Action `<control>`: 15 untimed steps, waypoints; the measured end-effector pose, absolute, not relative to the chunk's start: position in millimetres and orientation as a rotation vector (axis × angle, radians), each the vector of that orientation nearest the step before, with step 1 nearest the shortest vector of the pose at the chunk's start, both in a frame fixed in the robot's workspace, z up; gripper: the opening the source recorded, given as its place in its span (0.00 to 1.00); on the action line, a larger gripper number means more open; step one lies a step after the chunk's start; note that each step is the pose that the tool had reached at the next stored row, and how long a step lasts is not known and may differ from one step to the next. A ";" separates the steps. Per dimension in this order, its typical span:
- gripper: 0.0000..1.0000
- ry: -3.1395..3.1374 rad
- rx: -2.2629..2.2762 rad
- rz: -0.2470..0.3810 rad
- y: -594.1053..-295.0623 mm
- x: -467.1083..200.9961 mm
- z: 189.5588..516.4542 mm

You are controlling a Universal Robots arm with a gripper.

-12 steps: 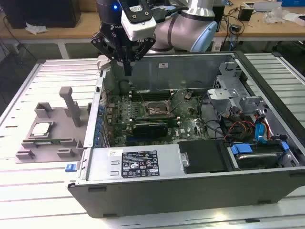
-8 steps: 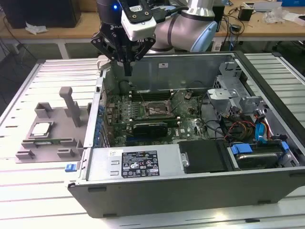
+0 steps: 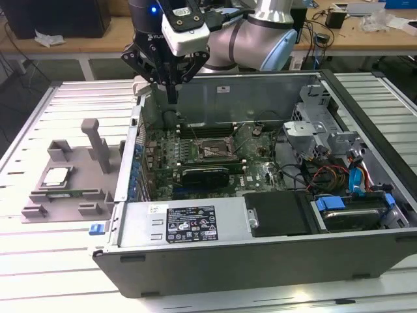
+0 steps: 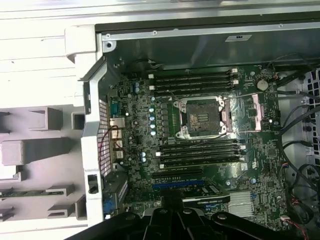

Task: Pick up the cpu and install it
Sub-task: 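Reach for the cpu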

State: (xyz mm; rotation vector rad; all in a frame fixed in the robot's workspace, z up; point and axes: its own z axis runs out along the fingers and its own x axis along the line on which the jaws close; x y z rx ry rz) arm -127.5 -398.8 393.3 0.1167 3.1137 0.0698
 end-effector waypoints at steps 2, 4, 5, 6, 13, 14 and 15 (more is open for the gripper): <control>0.11 3.114 0.117 0.074 -398.7 -133.3 393.2; 0.11 3.114 0.117 0.074 -398.5 -140.7 393.2; 0.11 3.114 0.117 0.075 -398.5 -144.1 393.2; 0.11 3.114 0.117 0.075 -398.5 -145.7 393.1; 0.11 3.114 0.117 0.075 -398.5 -157.3 393.2; 0.11 3.114 0.117 0.075 -398.5 -159.5 393.2; 0.11 3.114 0.117 0.075 -398.5 -160.8 393.2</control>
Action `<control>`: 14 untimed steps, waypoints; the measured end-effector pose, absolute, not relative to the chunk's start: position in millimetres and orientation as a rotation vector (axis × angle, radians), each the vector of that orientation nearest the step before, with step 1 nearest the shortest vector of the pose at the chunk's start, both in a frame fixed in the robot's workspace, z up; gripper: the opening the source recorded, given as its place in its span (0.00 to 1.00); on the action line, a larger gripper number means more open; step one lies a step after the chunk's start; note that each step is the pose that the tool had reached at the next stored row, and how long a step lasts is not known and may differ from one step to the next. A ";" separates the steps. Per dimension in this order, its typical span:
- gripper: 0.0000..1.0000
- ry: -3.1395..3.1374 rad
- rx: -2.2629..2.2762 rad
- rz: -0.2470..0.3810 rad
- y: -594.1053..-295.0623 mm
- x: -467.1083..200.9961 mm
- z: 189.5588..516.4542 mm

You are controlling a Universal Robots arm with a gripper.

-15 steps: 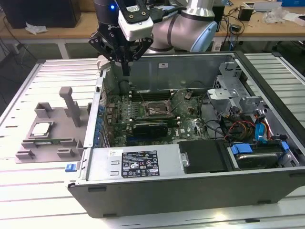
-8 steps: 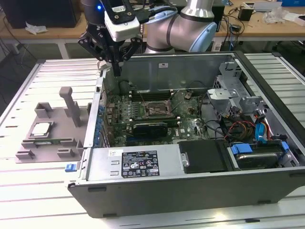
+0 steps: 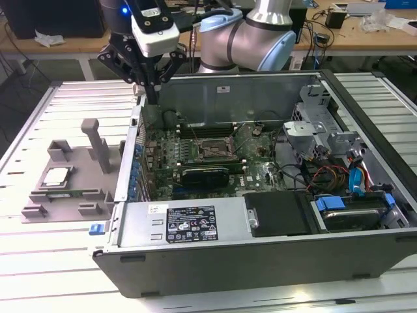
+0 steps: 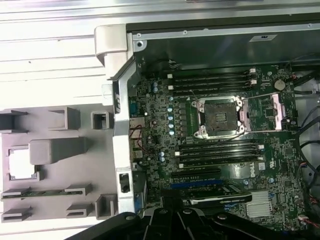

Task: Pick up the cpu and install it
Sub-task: 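Reach for the cpu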

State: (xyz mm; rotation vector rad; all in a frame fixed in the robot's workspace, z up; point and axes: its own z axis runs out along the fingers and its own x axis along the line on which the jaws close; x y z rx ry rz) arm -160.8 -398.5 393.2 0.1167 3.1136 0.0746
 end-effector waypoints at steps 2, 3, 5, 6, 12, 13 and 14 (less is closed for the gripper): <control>0.11 3.114 0.117 0.075 -398.5 -164.4 393.2; 0.11 3.114 0.117 0.075 -398.5 -165.9 393.2; 0.11 3.114 0.117 0.074 -398.5 -169.0 393.2; 0.11 3.114 0.117 0.075 -398.5 -172.2 393.2; 0.11 3.114 0.117 0.075 -398.0 -184.9 393.1; 0.11 3.114 0.117 0.075 -397.9 -186.8 393.1; 0.11 3.114 0.117 0.074 -397.8 -190.0 393.2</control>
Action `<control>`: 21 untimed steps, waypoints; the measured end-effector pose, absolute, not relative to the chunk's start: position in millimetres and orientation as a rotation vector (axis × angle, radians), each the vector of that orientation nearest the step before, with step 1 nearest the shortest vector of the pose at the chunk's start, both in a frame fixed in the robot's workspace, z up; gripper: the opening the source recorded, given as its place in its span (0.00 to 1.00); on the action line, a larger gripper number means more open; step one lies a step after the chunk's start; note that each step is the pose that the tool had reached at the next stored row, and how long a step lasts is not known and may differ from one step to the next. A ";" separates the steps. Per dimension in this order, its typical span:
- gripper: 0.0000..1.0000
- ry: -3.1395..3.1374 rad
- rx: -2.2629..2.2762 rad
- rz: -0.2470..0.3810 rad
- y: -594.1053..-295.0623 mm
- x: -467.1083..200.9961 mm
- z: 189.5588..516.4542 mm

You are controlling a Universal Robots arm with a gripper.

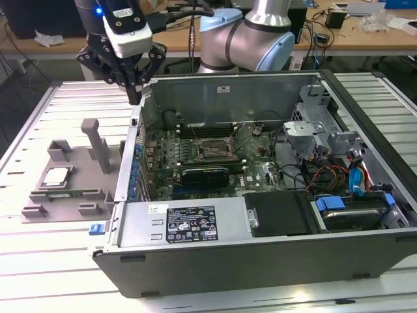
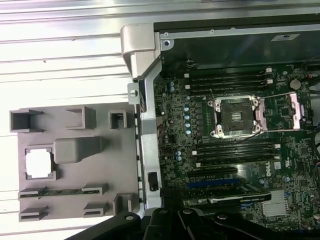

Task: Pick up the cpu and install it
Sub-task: 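Reach for the cpu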

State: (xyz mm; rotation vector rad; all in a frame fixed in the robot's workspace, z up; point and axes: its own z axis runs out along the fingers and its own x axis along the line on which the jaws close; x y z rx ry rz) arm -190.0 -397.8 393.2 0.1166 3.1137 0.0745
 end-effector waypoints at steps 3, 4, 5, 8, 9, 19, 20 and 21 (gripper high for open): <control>0.11 3.114 0.117 0.074 -397.6 -195.1 393.2; 0.11 3.114 0.117 0.075 -397.6 -197.8 393.2; 0.11 3.114 0.117 0.075 -397.5 -199.9 393.1; 0.11 3.114 0.117 0.075 -397.3 -205.4 393.2; 0.11 3.114 0.117 0.075 -397.2 -207.1 393.1; 0.11 3.114 0.117 0.075 -395.9 -232.0 392.9; 0.11 3.114 0.117 0.075 -395.8 -232.9 392.9; 0.11 3.114 0.117 0.074 -395.7 -234.0 392.8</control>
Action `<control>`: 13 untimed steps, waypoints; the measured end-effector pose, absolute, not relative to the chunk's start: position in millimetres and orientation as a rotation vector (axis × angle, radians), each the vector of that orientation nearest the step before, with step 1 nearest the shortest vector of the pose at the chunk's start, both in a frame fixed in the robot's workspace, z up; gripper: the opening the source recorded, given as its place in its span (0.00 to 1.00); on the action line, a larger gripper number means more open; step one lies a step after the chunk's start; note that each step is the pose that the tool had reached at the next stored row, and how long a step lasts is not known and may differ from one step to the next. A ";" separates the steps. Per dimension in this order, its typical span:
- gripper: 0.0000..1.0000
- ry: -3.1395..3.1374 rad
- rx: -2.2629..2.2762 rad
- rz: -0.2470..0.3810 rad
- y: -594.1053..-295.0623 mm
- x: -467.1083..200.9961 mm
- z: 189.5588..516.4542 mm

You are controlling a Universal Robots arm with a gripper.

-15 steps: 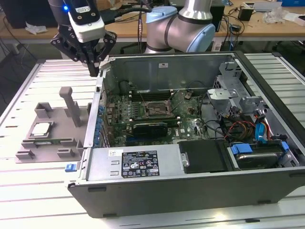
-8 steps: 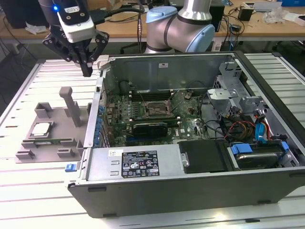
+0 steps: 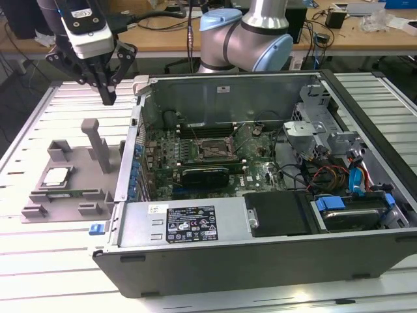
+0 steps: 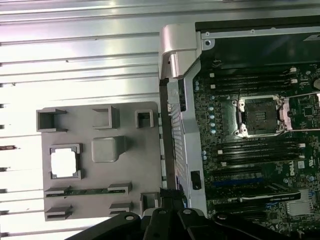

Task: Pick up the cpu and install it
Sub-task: 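Reach for the cpu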

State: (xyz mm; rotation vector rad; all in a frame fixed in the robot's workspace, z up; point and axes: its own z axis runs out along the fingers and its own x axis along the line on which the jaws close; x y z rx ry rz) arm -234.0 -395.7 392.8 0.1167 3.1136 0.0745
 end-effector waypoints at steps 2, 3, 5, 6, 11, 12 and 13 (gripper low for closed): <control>0.11 3.113 0.117 0.074 -395.3 -237.5 392.4; 0.11 3.113 0.117 0.075 -395.1 -238.7 392.2; 0.11 3.113 0.117 0.075 -394.9 -242.0 391.5; 0.11 3.113 0.117 0.075 -394.8 -243.3 391.1; 0.11 3.111 0.116 0.075 -394.7 -254.2 387.7; 0.11 3.111 0.117 0.075 -394.7 -255.5 387.4; 0.11 3.110 0.116 0.075 -394.7 -257.2 386.9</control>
